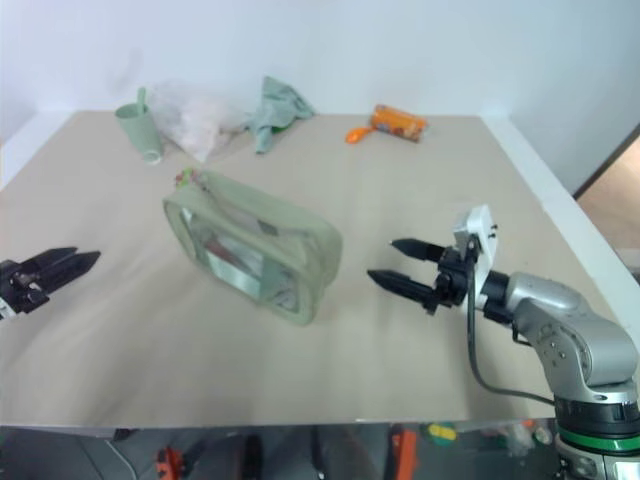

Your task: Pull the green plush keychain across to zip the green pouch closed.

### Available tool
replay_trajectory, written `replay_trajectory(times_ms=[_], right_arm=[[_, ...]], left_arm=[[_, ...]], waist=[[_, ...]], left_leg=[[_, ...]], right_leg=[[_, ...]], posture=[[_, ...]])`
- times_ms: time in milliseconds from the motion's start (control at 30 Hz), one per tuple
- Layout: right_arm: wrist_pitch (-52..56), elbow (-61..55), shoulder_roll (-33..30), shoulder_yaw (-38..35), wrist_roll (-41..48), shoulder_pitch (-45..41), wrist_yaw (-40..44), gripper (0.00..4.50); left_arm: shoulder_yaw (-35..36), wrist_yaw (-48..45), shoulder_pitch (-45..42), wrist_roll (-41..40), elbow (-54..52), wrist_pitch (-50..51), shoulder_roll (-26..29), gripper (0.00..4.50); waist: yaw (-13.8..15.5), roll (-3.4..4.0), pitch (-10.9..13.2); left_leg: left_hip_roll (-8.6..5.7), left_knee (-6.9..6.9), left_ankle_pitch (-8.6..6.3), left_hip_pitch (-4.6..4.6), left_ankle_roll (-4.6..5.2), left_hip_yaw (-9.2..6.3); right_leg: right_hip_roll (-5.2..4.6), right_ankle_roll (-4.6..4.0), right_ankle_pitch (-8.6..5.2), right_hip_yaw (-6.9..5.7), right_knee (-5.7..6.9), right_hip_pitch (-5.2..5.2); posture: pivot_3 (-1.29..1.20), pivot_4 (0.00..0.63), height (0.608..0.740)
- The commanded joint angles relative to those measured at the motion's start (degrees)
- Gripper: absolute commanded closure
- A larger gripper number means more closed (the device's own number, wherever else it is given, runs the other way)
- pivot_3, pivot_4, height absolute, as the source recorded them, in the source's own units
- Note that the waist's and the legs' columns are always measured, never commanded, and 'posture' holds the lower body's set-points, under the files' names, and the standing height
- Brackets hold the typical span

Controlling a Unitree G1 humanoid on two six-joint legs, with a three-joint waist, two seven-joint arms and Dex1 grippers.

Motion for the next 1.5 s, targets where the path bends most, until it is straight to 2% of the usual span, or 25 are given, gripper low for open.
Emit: replay_trajectory(times_ms=[33,167,267,467,833,1300,1400,1500], right_arm=[[-0.48,-1.07,-0.44,-0.49,0.8,-3.44,0.16,0.0],[1.83,-2.1,-0.66,0.21,4.81,-12.51,0.98,0.0],[4.13,-5.36,0.03,1.6,9.34,-16.62,2.05,0.0],[6.15,-10.83,1.58,8.58,11.39,-21.16,3.23,0.0],[-2.07,-10.41,1.0,21.82,-6.17,-20.88,5.28,0.0],[-7.77,-8.4,5.69,26.79,-16.51,-21.19,3.9,0.0],[-8.68,-7.95,5.96,27.19,-17.5,-20.69,4.35,0.78],[-9.63,-7.3,5.95,27.38,-18.37,-20.36,5.29,1.84]], left_arm=[[1.03,0.42,-0.97,-1.14,-3.57,-0.1,0.06,0.05],[2.15,0.79,-4.3,-5.08,-8.55,1.43,-0.03,0.05],[2.54,-5.36,-1.5,-6.13,-15.24,-2.37,-0.48,0.05],[1.92,-8.39,0.37,-10.73,-23.77,-1.64,-0.42,0.05],[-0.76,-9.87,3.7,-9.91,-29.56,-2.46,0.39,0.05],[-1.46,-6.7,2.87,-11.51,-30.67,-2.63,-1.1,0.05],[-1.52,-6.29,3.14,-11.42,-30.88,-2.78,-1.11,0.0],[-1.36,-5.69,3.17,-11.42,-30.73,-2.81,-1.21,0.0]], waist=[[-0.01,0.0,0.0],[-0.03,0.01,0.09],[-0.04,-0.02,0.06],[0.07,-0.01,0.06],[0.13,-0.01,0.06],[0.14,-0.01,0.06],[0.15,-0.01,0.06],[0.16,-0.01,0.06]], left_leg=[[0.0,0.0,0.0,0.0,0.0,0.0],[0.03,0.1,0.04,-0.01,-0.04,0.04],[0.06,0.05,0.07,0.03,-0.09,0.0],[0.08,-0.01,-0.03,-0.08,-0.25,-0.11],[0.07,0.17,-0.01,-0.09,-0.26,-0.2],[0.09,0.2,0.01,-0.09,-0.3,-0.26],[0.09,0.23,0.01,-0.09,-0.31,-0.27],[0.09,0.25,0.01,-0.1,-0.31,-0.26]], right_leg=[[0.0,0.0,0.0,0.0,0.0,0.0],[0.02,0.1,0.11,0.01,0.04,-0.03],[0.06,0.05,0.07,-0.02,0.03,0.04],[0.06,-0.09,-0.12,-0.1,0.04,-0.01],[0.05,-0.06,-0.12,-0.23,0.09,0.03],[0.07,-0.1,-0.11,-0.29,0.14,0.04],[0.06,-0.1,-0.11,-0.29,0.16,0.04],[0.06,-0.11,-0.11,-0.29,0.16,0.04]], posture=[[0.0,0.15,0.74],[0.0,0.15,0.74],[0.0,0.15,0.74],[0.0,0.15,0.74],[0.0,0.15,0.74],[0.0,0.15,0.74],[0.0,0.15,0.74],[0.0,0.15,0.74]])
